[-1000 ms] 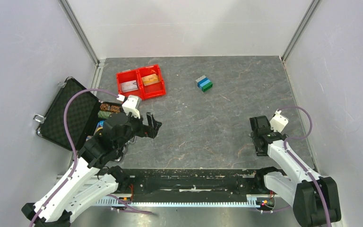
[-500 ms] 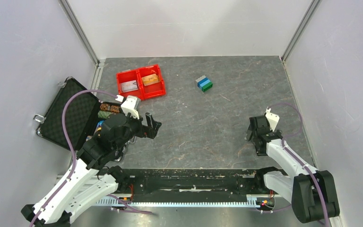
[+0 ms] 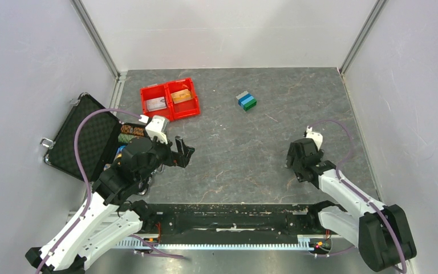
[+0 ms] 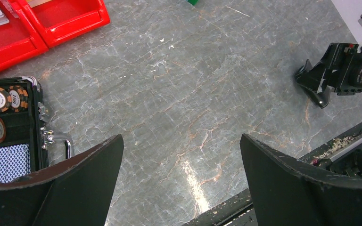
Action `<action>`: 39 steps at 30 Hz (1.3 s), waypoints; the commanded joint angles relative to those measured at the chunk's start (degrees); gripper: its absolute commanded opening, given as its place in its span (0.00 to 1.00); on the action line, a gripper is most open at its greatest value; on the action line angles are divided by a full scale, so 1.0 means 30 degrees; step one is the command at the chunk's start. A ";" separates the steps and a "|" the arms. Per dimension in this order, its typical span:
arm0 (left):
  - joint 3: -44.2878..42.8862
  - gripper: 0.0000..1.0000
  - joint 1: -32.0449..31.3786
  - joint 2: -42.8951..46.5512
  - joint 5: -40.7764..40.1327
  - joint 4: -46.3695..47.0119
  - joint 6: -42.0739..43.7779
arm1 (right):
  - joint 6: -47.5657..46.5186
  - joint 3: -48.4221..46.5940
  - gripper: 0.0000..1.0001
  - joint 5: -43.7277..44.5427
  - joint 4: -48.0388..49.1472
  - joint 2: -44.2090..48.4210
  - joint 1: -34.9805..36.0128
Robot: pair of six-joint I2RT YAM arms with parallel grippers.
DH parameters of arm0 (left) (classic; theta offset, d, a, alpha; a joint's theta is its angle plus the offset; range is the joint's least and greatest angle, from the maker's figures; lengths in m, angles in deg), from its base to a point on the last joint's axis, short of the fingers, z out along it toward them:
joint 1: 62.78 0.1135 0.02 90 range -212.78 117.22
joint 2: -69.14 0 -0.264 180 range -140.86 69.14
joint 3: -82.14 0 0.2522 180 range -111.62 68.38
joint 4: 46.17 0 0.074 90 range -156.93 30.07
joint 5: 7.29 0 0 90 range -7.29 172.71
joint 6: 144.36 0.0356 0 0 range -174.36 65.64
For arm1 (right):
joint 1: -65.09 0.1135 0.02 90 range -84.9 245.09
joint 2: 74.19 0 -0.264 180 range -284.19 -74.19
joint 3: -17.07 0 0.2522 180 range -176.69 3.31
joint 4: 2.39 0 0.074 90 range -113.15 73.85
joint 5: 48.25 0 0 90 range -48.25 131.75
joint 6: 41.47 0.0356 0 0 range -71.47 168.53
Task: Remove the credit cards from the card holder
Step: Move the card holder to the center of the board.
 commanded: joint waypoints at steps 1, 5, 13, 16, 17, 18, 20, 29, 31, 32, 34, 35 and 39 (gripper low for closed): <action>0.0132 1.00 0.0074 -0.0043 -0.0129 0.0787 -0.0389 | 0.1563 0.0151 0.76 -0.2547 0.0278 -0.0428 0.1877; 0.0165 1.00 0.0083 -0.0066 -0.0262 0.0781 -0.0360 | 0.2540 -0.0290 0.74 -0.2394 0.0346 -0.0718 0.3555; 0.0134 1.00 0.0076 0.0160 -0.0704 0.0718 -0.0330 | 0.4325 -0.1510 0.73 -0.1779 0.1047 -0.2152 0.7747; 0.0157 1.00 0.0081 0.0222 -0.1092 0.0671 -0.0294 | 0.5214 -0.2330 0.72 -0.1127 0.1070 -0.3285 0.9585; 0.0141 1.00 0.0083 0.0250 -0.1295 0.0626 -0.0297 | 0.5648 -0.2721 0.72 -0.0905 0.1124 -0.3640 1.0241; 0.0125 1.00 0.0083 0.0236 -0.1529 0.0565 -0.0272 | 0.6095 -0.3150 0.72 -0.0673 0.1141 -0.4129 1.1014; 0.0097 1.00 0.0084 0.0224 -0.1867 0.0463 -0.0263 | 0.7068 -0.4081 0.72 -0.0206 0.1143 -0.5117 1.2341; -0.0326 1.00 0.0105 0.0053 -0.2931 -0.0224 -0.0242 | 0.8410 -0.9095 0.81 0.0447 0.0592 -0.9629 1.5947; -0.0508 1.00 0.0093 -0.0038 -0.2921 -0.0505 -0.0296 | 0.7260 -0.9083 0.84 0.0369 0.0699 -0.9373 1.5933; -0.0614 1.00 0.0103 -0.0084 -0.2856 -0.0677 -0.0297 | 0.6197 -0.8971 0.86 0.0182 0.1007 -0.9118 1.5947; -0.0781 1.00 0.0092 -0.0221 -0.2814 -0.0828 -0.0301 | 0.4438 -0.8211 0.87 -0.0123 0.1731 -0.8285 1.5970; -0.0796 1.00 0.0093 -0.0257 -0.2809 -0.0831 -0.0266 | 0.3578 -0.7756 0.87 -0.0194 0.2198 -0.7700 1.5948; -0.0797 1.00 0.0109 -0.0239 -0.2926 -0.0831 -0.0180 | 0.0517 -0.6008 0.77 0.0508 0.3685 -0.5814 1.5948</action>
